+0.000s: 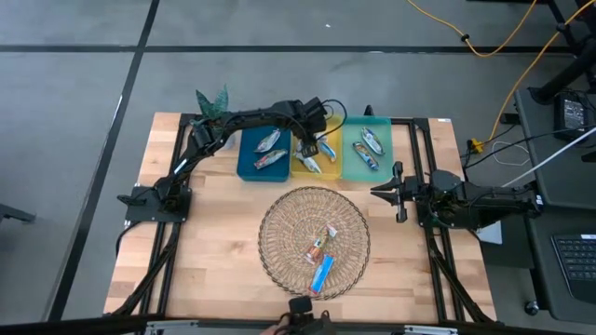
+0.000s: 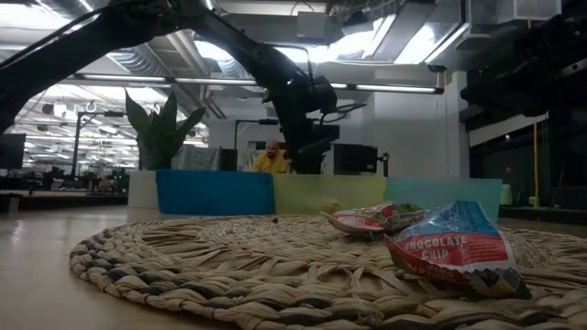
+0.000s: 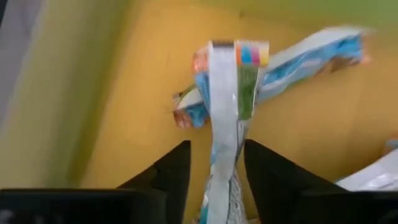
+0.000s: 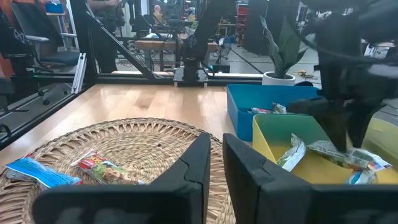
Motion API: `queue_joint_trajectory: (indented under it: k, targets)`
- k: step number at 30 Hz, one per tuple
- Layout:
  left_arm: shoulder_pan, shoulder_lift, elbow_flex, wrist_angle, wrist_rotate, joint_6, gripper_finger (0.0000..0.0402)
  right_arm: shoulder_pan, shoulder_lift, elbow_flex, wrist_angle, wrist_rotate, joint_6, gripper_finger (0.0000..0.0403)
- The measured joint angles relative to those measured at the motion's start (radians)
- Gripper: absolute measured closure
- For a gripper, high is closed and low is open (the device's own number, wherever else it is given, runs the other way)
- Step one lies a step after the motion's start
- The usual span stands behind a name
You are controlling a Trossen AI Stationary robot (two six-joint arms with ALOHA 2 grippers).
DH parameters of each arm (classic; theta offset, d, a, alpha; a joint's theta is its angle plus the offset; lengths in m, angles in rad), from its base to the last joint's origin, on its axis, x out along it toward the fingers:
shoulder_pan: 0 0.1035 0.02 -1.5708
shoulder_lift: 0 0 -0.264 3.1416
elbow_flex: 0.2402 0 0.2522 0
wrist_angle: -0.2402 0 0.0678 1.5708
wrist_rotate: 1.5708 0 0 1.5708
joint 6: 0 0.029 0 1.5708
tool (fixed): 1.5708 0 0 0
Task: Pick and place Granola Bars by type
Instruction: Put the yellow granola bar into the yellow bin, then put the red granola bar into the blue bin
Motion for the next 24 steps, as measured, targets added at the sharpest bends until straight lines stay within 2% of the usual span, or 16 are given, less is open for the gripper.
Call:
queue_joint_trajectory:
  k: [6, 10, 18, 21, 24]
  targets:
    - [-0.009, -0.001, 0.117, -0.054, 0.011, 0.002, 0.0204, 0.000, 0.000, 0.000, 0.000, 0.000, 0.000, 0.0354]
    - [-0.030, -0.003, 0.222, -0.091, 0.015, 0.002, 0.0181, 0.000, 0.000, 0.000, 0.000, 0.000, 0.000, 0.0354]
    - [-0.104, -0.003, 0.400, -0.180, 0.120, -0.019, 0.0175, 0.000, 0.000, 0.000, 0.000, 0.000, 0.000, 0.0354]
    - [-0.140, -0.026, 0.399, -0.185, 0.165, -0.026, 0.0177, 0.000, 0.000, 0.000, 0.000, 0.000, 0.000, 0.0354]
    - [-0.183, -0.043, 0.399, -0.194, 0.165, -0.018, 0.0176, 0.000, 0.000, 0.000, 0.000, 0.000, 0.000, 0.0354]
